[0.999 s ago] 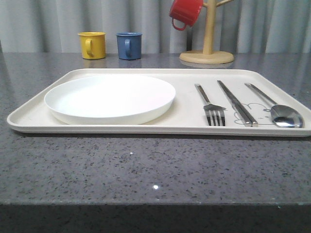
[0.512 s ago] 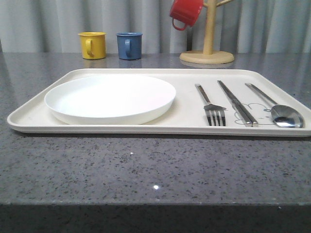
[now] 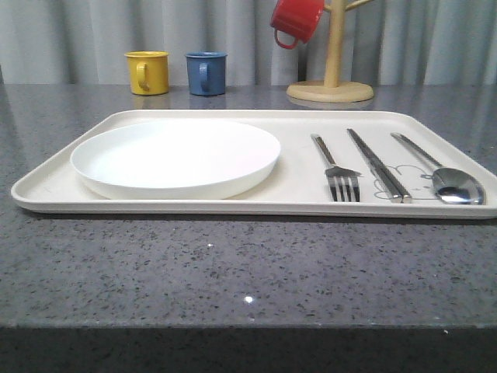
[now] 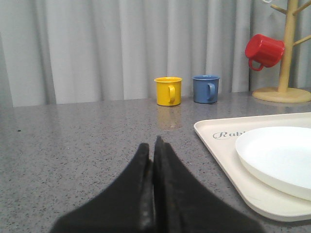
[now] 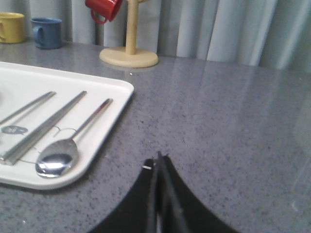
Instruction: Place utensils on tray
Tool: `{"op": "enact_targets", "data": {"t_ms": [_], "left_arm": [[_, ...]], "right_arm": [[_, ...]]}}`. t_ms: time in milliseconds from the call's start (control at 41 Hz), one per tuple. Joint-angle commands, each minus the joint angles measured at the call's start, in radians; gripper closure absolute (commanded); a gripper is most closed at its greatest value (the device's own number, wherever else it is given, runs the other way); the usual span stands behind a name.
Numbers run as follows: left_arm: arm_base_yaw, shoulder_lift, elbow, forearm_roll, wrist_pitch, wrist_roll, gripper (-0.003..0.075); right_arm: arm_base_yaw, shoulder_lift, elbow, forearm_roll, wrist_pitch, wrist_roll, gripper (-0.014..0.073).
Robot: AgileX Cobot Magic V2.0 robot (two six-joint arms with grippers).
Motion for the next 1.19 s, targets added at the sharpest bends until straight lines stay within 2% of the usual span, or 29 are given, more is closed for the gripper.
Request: {"op": "enact_targets", "data": {"t_ms": [0, 463, 682, 1170], "left_arm": [[0.000, -0.022, 0.019, -0.009, -0.085, -0.001, 0.0740], [0.000, -0.020, 0.019, -0.009, -0.085, -0.001, 0.0740], [0.000, -0.020, 0.019, -0.009, -0.085, -0.001, 0.0740], [0.000, -0.020, 0.019, -0.009, -0.085, -0.001, 0.0740]], "right_arm": [[-0.014, -0.017, 0.050, -0.002, -0.184, -0.008, 0.0708], [-0.014, -0.018, 0.071, -0.002, -0.190, -0.005, 0.0708], [-0.014, -0.018, 0.071, -0.003, -0.200, 0.074, 0.0708], [-0.042, -0.018, 0.071, -0.008, -0.219, 0.077, 0.0708]]}}
